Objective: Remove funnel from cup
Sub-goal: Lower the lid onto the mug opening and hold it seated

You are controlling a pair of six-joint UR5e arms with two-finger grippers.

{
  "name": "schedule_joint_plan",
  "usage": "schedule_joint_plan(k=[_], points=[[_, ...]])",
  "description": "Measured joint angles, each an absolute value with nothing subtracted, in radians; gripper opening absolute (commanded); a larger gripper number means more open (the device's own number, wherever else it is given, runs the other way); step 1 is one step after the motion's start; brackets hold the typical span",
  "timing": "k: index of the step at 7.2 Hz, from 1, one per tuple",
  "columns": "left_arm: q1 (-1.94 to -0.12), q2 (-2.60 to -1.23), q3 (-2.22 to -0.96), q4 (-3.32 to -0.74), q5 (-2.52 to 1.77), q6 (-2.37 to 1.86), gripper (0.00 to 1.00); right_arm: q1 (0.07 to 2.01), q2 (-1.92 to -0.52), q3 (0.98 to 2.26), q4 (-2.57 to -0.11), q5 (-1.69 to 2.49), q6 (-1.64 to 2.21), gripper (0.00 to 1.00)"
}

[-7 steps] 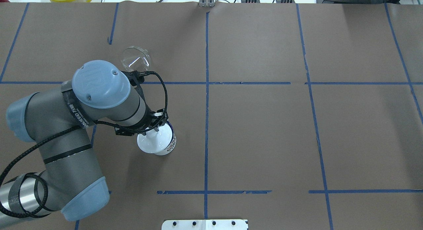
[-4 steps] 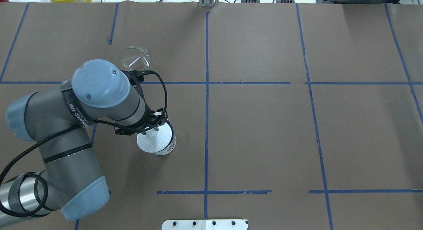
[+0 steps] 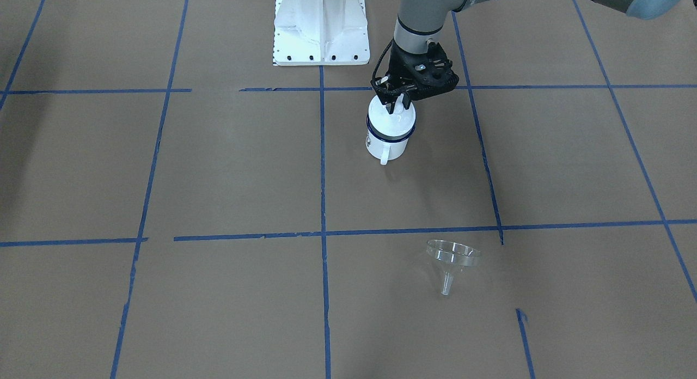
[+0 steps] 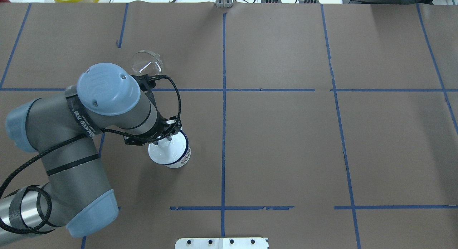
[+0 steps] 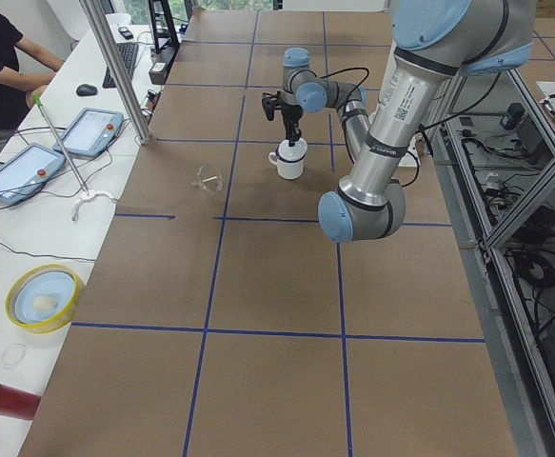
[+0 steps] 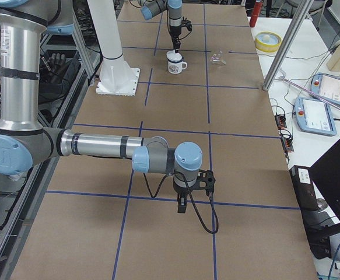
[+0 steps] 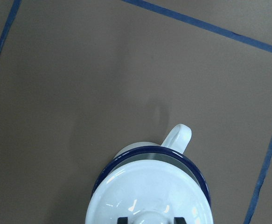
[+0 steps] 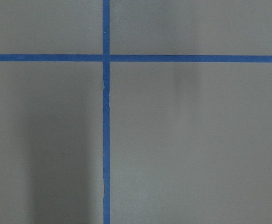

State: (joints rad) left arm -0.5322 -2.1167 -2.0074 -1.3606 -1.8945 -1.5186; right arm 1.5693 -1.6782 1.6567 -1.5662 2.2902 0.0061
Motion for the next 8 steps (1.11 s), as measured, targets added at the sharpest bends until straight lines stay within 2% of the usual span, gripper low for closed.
schedule_joint_plan(k=[1,2,3,8], points=[[-0.532,-2.119,-2.007,-1.361,-1.895,-1.519,0.2,1.569,-1.678,1.657,-1.566,2.29,0.006,1.0],[-0.533,-2.12,-2.006,-1.36,-1.896,-1.522,0.84,1.569,-1.678,1.657,-1.566,2.29,0.006,1.0],[-0.533,-2.122,-2.003,-1.36,-1.895,-1.526,1.0,1.569,-1.678,1.657,-1.566,2.29,0.006,1.0],[-0.551,-2.124,-1.994,-1.361,-1.876,-1.524,1.0,1.569,-1.678,1.657,-1.566,2.29,0.006,1.0]])
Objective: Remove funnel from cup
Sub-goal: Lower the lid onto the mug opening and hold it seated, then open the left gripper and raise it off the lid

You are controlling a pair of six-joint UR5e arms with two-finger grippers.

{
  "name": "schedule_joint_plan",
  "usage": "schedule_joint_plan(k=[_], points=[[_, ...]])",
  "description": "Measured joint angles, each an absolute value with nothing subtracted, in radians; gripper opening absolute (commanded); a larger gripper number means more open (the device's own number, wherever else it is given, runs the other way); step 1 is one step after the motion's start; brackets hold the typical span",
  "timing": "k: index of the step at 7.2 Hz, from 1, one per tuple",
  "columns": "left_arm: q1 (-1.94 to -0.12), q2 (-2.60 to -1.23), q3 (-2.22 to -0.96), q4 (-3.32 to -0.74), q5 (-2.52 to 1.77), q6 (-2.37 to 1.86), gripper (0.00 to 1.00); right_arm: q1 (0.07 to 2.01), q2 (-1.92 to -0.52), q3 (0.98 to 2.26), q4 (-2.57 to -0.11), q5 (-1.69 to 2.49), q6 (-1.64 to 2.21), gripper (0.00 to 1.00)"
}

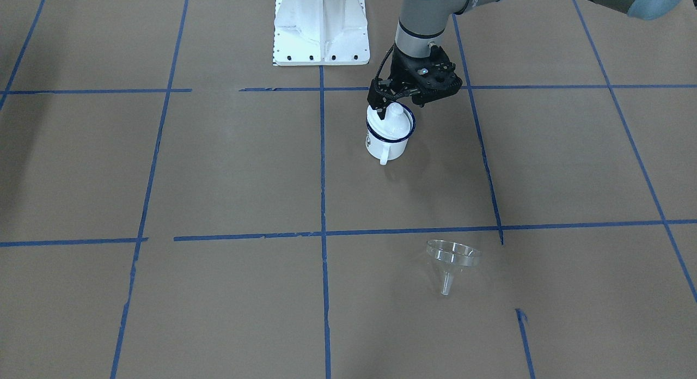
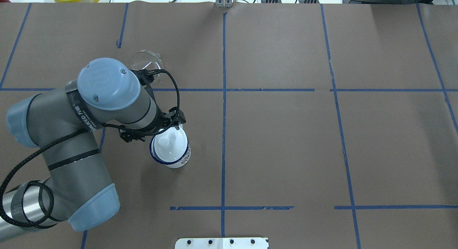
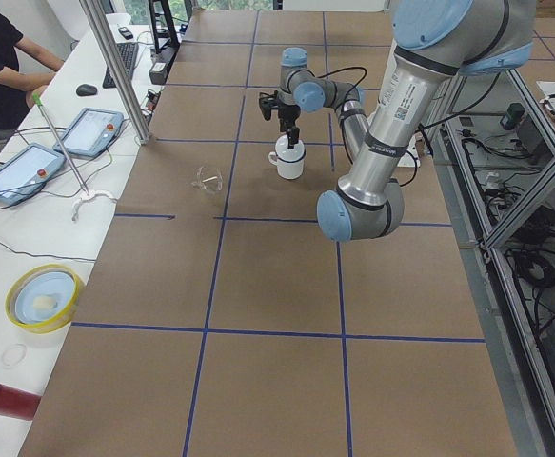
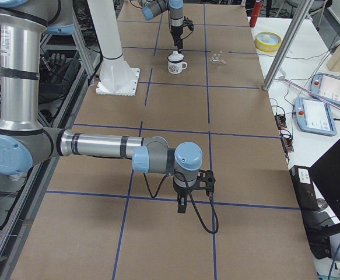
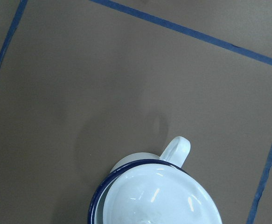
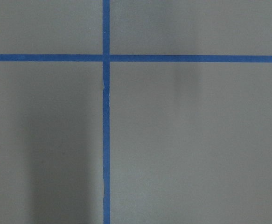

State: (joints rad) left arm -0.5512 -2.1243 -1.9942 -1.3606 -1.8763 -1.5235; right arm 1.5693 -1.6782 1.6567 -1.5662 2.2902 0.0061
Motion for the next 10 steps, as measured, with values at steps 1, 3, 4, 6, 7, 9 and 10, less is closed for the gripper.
schedule_joint_plan(k=[1,3,4,6,7,9,10], points=[[-0.555,-2.124,-1.994,-1.361,-1.876,-1.523,1.0,1.569,-1.678,1.657,-1.566,2.29,0.006,1.0],[-0.557,-2.133,-1.994,-1.36,-1.876,-1.523,1.0,1.569,-1.678,1.657,-1.566,2.29,0.006,1.0],[-0.56,-2.15,-1.993,-1.36,-1.876,-1.526,1.0,1.569,-1.678,1.657,-1.566,2.29,0.006,1.0],[-0.561,-2.204,-1.96,-1.371,-1.877,-1.569,1.0,1.569,-1.678,1.657,-1.566,2.29,0.006,1.0],[-0.558,-2.231,-1.923,-1.398,-1.878,-1.598,1.0,1.569,-1.678,1.657,-1.566,2.29,0.006,1.0],[-0.553,-2.258,-1.852,-1.463,-1.879,-1.616,1.0,1.569,-1.678,1.657,-1.566,2.29,0.006,1.0],[-0.552,-2.266,-1.823,-1.488,-1.88,-1.618,1.0,1.569,-1.678,1.657,-1.566,2.29,0.006,1.0]])
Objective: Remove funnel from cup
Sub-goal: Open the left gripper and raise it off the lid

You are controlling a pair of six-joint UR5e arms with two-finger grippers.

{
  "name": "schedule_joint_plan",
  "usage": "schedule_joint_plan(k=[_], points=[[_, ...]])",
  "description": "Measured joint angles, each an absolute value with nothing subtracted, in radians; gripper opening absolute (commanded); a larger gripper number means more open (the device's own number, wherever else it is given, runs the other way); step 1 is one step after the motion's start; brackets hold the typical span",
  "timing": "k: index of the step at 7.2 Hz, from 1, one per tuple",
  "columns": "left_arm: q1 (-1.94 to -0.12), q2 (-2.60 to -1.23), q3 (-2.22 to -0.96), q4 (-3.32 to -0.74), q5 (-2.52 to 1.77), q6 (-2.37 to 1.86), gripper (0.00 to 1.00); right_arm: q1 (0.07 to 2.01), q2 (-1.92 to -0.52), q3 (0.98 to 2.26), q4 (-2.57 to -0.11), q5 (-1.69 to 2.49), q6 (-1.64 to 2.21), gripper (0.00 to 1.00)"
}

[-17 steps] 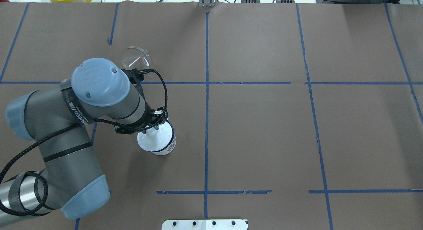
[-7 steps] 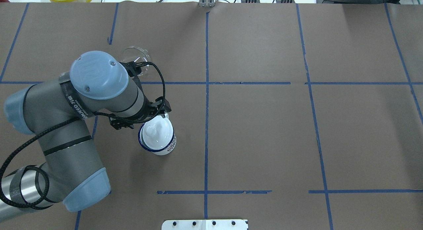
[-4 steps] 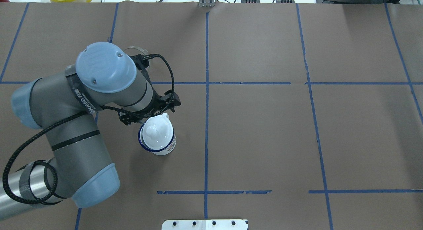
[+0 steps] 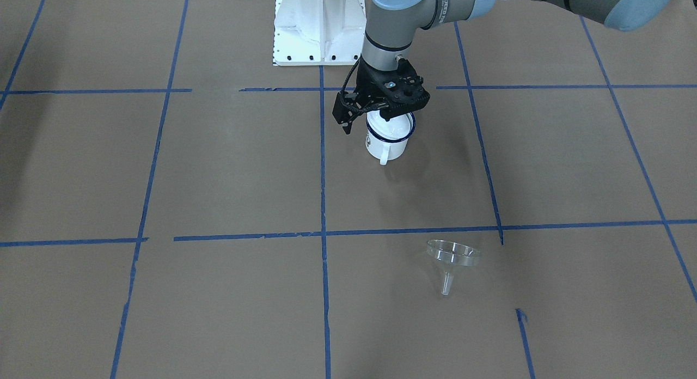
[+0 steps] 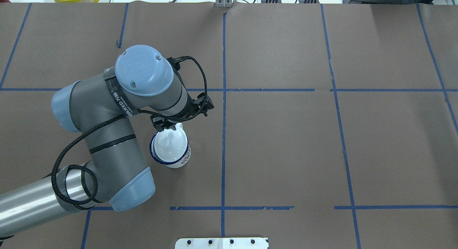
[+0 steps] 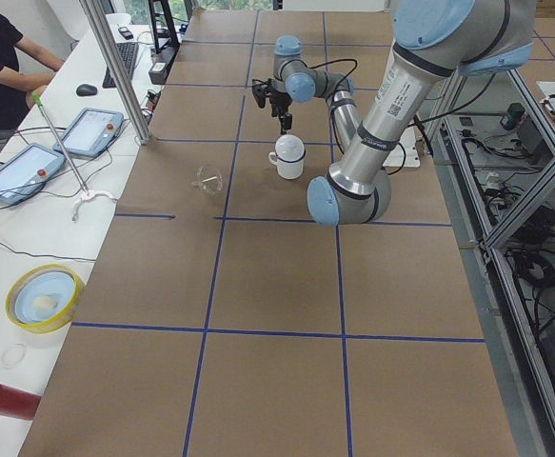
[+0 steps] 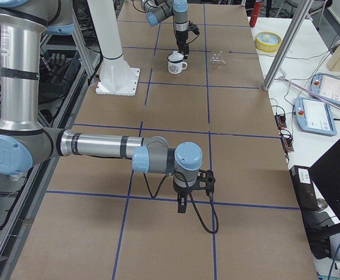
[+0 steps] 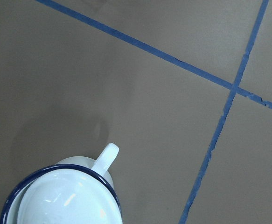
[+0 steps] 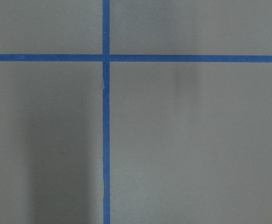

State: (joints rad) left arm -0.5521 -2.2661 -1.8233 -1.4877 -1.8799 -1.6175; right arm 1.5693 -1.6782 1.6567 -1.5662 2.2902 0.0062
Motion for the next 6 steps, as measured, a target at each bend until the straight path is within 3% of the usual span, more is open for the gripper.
schedule_joint_plan(k=[6], points=[[-0.508,-2.265,-1.8,-1.522,-1.881,-1.637,1.0,1.569,-1.678,1.657,-1.566,2.29,0.006,1.0]])
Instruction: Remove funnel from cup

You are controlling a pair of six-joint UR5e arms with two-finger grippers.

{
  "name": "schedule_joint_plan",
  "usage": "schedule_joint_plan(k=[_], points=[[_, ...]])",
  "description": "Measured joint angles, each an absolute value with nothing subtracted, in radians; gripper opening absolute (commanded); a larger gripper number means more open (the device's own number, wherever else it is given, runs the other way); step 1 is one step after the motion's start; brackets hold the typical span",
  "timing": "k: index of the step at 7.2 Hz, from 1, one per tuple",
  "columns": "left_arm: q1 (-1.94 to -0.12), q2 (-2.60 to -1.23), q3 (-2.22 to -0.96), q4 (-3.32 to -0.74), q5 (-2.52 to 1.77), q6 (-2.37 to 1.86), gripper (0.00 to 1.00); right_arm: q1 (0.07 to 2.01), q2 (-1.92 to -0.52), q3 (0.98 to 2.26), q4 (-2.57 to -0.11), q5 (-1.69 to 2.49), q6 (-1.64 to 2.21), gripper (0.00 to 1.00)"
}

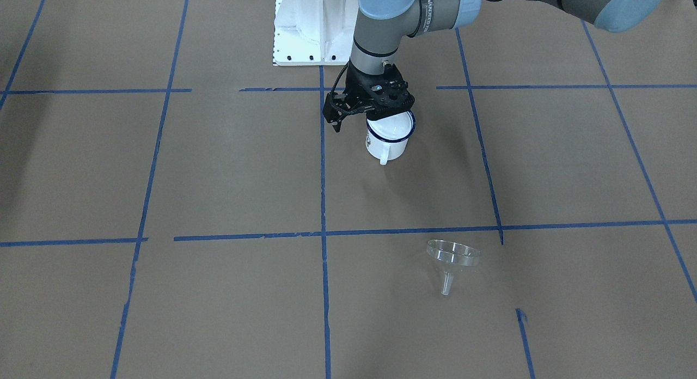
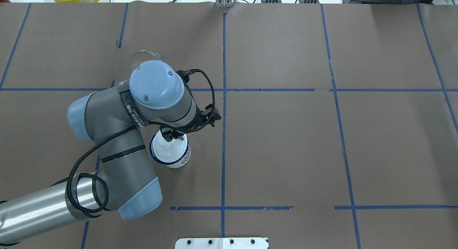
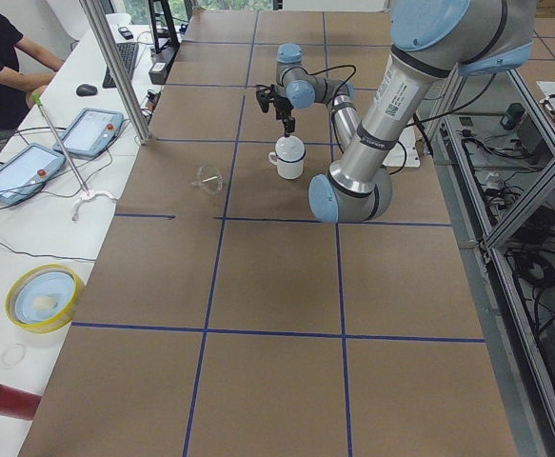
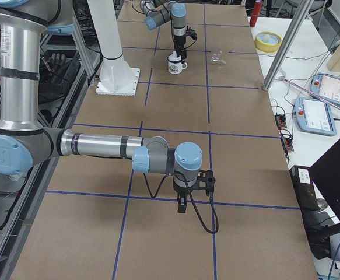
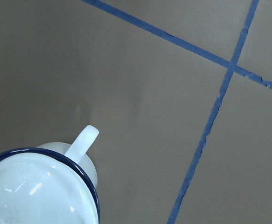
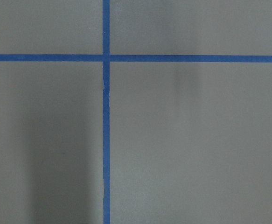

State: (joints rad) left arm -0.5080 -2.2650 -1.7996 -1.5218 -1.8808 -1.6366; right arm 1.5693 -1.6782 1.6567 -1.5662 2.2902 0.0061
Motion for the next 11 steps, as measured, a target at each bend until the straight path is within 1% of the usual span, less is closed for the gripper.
schedule_joint_plan(k=[8,10,11], points=[[-0.503,-2.264,-1.779,-1.551,-1.881,-1.636,1.0,1.569,-1.678,1.657,-1.566,2.29,0.006,1.0],[-0.508,-2.257,-1.823,-1.542,-1.88,-1.63,1.0,1.569,-1.678,1.657,-1.566,2.29,0.006,1.0],[-0.526,-2.234,-1.879,-1.538,-1.88,-1.599,1.0,1.569,-1.678,1.657,-1.566,2.29,0.006,1.0]])
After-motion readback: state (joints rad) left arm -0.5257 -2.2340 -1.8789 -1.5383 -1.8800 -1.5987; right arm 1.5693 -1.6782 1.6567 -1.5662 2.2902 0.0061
